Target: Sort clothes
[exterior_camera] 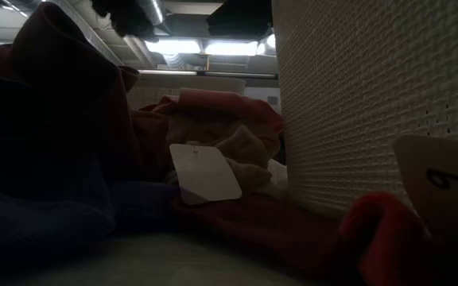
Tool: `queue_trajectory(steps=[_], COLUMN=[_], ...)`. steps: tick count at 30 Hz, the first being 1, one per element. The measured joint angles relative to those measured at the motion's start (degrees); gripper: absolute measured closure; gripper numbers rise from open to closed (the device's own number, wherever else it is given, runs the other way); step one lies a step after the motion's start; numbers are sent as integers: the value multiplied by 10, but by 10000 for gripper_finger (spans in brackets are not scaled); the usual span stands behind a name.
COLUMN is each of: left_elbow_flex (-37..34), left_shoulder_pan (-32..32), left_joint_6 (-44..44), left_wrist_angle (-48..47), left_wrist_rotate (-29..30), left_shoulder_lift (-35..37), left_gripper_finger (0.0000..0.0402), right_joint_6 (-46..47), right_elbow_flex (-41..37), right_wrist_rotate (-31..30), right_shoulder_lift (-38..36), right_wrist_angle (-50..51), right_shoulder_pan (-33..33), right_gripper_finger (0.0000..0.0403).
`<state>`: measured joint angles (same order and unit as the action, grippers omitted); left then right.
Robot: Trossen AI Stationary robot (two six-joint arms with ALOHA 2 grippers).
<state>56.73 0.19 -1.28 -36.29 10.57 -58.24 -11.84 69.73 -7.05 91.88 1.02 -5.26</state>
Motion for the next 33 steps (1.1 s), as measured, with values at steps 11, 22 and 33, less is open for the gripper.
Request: queue_trajectory(steps=[11, 22, 33], left_elbow_flex=[-120, -166, -169], left_shoulder_pan=[-29, -28, 8], left_joint_6=[-101, -69, -15], left_wrist_angle=[42, 110, 149], left_wrist_rotate=[102, 128, 158], left_shoulder_lift=[-31, -128, -211], left_gripper_finger=[208, 208, 208], right_joint_6=[0, 0, 0], right_elbow_flex=[0, 0, 0], right_wrist_rotate=[0, 0, 0], right_shoulder_lift=[0, 0, 0], right_wrist_angle=[-1, -1, -1], right_shoulder_pan=[0, 0, 0], right_gripper_finger=[196, 196, 196])
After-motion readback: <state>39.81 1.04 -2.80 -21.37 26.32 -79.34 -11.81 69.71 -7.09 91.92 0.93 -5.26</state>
